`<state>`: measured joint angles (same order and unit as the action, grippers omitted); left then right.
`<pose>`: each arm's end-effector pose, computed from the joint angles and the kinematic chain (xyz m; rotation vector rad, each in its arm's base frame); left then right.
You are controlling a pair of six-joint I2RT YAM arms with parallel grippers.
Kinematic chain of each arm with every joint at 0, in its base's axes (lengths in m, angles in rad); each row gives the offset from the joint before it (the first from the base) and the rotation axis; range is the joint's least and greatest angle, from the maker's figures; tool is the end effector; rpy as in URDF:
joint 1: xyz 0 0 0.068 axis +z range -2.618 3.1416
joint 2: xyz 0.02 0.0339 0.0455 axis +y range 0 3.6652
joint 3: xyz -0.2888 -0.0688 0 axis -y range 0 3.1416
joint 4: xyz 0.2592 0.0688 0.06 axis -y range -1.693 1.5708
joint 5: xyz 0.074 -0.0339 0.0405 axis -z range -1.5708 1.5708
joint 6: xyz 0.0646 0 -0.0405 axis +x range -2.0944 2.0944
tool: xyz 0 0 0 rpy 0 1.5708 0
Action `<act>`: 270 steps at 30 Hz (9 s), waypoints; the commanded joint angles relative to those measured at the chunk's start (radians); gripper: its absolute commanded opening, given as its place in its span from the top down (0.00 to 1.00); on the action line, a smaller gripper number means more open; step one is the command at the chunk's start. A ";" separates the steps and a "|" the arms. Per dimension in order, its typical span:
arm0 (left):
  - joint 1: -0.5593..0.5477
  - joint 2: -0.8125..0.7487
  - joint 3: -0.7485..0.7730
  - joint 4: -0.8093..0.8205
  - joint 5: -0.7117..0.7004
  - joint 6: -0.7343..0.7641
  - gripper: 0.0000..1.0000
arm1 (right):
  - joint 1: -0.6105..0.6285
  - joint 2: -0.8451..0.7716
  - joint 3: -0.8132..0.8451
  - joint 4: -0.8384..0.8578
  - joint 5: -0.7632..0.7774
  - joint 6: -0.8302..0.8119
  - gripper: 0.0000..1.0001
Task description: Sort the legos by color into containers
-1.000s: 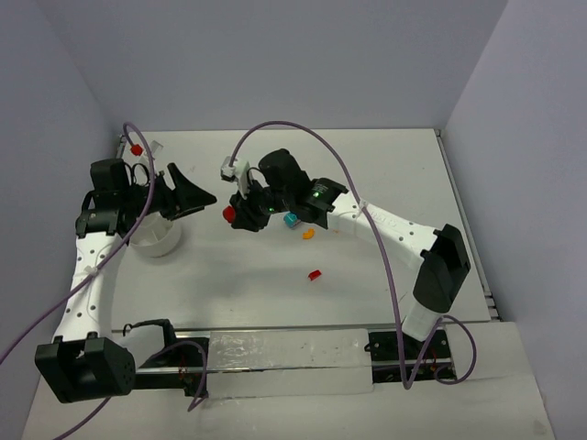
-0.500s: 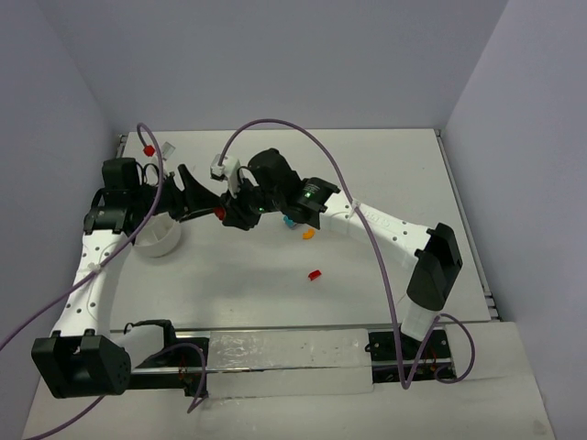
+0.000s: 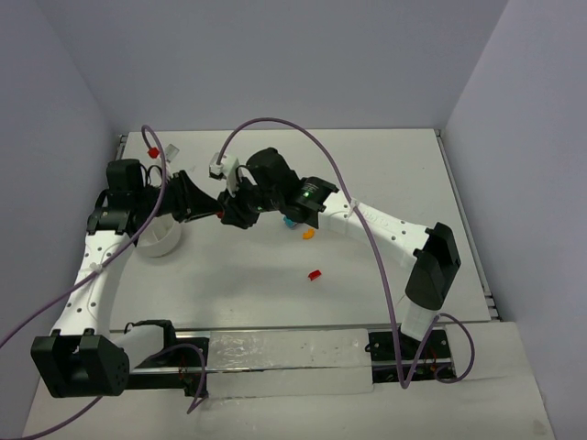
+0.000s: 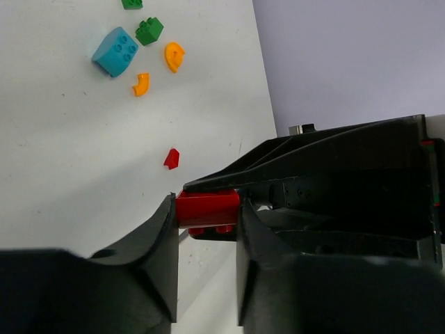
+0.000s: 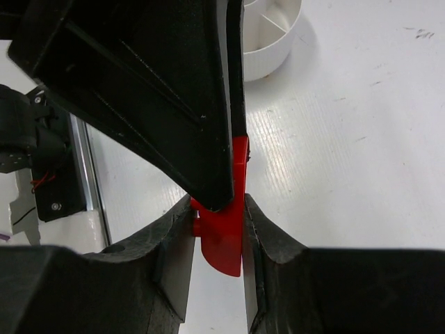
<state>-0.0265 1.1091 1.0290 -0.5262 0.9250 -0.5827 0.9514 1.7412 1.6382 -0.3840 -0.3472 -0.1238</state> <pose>0.2458 -0.0581 0.3468 -0.0502 2.1994 -1.3467 0.2445 0.3808 0.3681 -1.2834 1.7137 0.8573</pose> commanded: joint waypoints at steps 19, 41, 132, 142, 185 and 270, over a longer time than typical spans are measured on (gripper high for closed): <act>0.141 -0.140 0.121 -0.375 -0.609 0.686 1.00 | -0.189 -0.148 -0.182 -0.029 -0.064 0.044 0.00; 0.231 -0.058 -0.028 -0.149 -0.828 0.801 1.00 | -0.293 -0.155 -0.254 -0.037 -0.142 0.004 0.00; 0.280 0.046 0.132 -0.215 -0.489 0.816 0.22 | -0.239 -0.092 -0.701 -0.213 -0.150 -0.927 0.38; 0.280 0.042 0.131 -0.204 -0.481 0.810 0.22 | -0.199 -0.089 -0.730 -0.176 -0.087 -0.913 0.65; -0.180 -0.152 -0.139 0.098 0.291 0.547 0.43 | -0.205 -0.098 -0.183 -0.039 -0.810 -0.104 1.00; 0.366 -0.065 -0.135 -0.049 -0.666 0.906 0.96 | -0.309 -0.123 -0.268 -0.181 -0.493 -0.205 0.00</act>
<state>0.3309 1.0322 0.8996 -0.6277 0.2245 0.2929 0.6593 1.6638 1.3720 -0.5541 -0.8459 -0.3054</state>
